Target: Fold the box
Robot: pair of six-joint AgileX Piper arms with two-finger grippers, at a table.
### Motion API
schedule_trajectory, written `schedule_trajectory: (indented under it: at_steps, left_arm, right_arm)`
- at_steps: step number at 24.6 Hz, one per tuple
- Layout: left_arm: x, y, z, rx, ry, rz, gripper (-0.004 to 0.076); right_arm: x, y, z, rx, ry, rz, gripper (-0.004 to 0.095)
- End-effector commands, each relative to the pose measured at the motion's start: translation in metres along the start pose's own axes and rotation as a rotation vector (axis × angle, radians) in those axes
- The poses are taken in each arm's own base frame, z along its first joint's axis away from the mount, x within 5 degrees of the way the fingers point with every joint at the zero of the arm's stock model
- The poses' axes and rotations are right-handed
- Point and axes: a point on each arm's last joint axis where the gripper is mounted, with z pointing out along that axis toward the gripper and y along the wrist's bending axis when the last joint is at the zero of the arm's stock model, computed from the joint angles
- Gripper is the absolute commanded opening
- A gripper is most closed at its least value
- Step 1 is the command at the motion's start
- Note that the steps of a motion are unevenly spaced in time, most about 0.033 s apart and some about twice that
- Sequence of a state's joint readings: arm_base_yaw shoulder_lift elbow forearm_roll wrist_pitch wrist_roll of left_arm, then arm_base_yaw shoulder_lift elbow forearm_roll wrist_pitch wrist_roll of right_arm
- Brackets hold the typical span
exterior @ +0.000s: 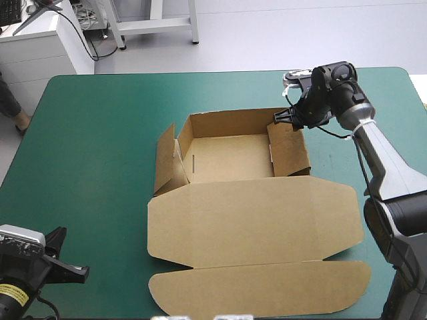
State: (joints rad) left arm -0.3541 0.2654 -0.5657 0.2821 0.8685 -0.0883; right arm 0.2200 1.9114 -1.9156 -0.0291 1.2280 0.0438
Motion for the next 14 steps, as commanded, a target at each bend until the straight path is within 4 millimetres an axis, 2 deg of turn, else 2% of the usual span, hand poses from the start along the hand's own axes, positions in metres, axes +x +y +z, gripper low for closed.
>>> schedule_trajectory:
  at_steps: [1, 7, 14]
  left_arm:
    - [-0.01, 0.0, -0.001, 0.015, -0.046, 0.004, -0.0008]
    - [-0.006, 0.001, -0.001, 0.01, -0.002, -0.042, -0.0008]
    - [-0.005, 0.001, -0.001, 0.01, 0.003, -0.05, -0.0008]
  right_arm:
    - [-0.005, -0.002, -0.06, -0.007, -0.144, -0.005, 0.0465]
    - [0.001, 0.001, -0.093, -0.039, -0.214, -0.022, 0.0478]
    - [0.01, 0.001, -0.127, -0.057, -0.288, -0.063, 0.0588]
